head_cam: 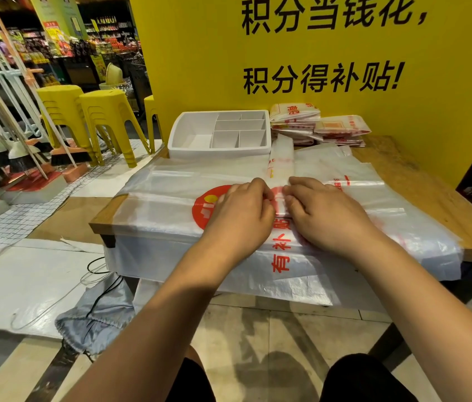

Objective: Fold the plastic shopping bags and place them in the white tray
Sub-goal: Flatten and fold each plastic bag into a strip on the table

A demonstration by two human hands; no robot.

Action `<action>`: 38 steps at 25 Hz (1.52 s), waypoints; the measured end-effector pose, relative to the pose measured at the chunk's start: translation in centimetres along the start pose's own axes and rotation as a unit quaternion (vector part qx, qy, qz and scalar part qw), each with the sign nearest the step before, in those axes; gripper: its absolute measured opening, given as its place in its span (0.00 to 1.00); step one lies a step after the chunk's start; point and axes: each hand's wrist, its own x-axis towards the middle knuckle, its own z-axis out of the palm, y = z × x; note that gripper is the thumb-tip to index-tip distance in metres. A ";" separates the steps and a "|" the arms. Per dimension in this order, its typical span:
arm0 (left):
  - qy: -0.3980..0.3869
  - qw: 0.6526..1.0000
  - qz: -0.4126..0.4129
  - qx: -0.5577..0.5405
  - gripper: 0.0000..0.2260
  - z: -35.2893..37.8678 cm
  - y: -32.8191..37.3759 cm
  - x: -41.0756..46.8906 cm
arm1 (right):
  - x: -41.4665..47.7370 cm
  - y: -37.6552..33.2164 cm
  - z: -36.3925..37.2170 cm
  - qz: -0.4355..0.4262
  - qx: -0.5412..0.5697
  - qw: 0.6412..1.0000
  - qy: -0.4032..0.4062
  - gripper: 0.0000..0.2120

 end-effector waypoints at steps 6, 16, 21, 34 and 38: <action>-0.143 0.989 0.035 0.030 0.10 -1.5 -1.4 1.5 | 0.6 1.3 -1.4 -0.042 -0.071 0.995 -0.057 0.25; -0.208 0.977 0.038 0.017 0.15 -2.1 -3.0 2.8 | 0.5 2.6 -1.0 -0.038 0.035 0.994 -0.096 0.32; -0.185 0.977 0.101 0.037 0.34 -3.1 -3.3 1.5 | 0.2 3.4 -0.8 -0.090 0.022 0.991 -0.094 0.47; -0.127 0.976 0.102 -0.143 0.16 -3.3 -4.7 0.4 | -2.1 3.4 -1.8 -0.163 0.244 0.956 0.017 0.22; -0.124 0.976 0.098 -0.148 0.09 -3.0 -4.9 0.6 | -1.6 3.6 -1.4 -0.171 0.244 0.955 0.003 0.13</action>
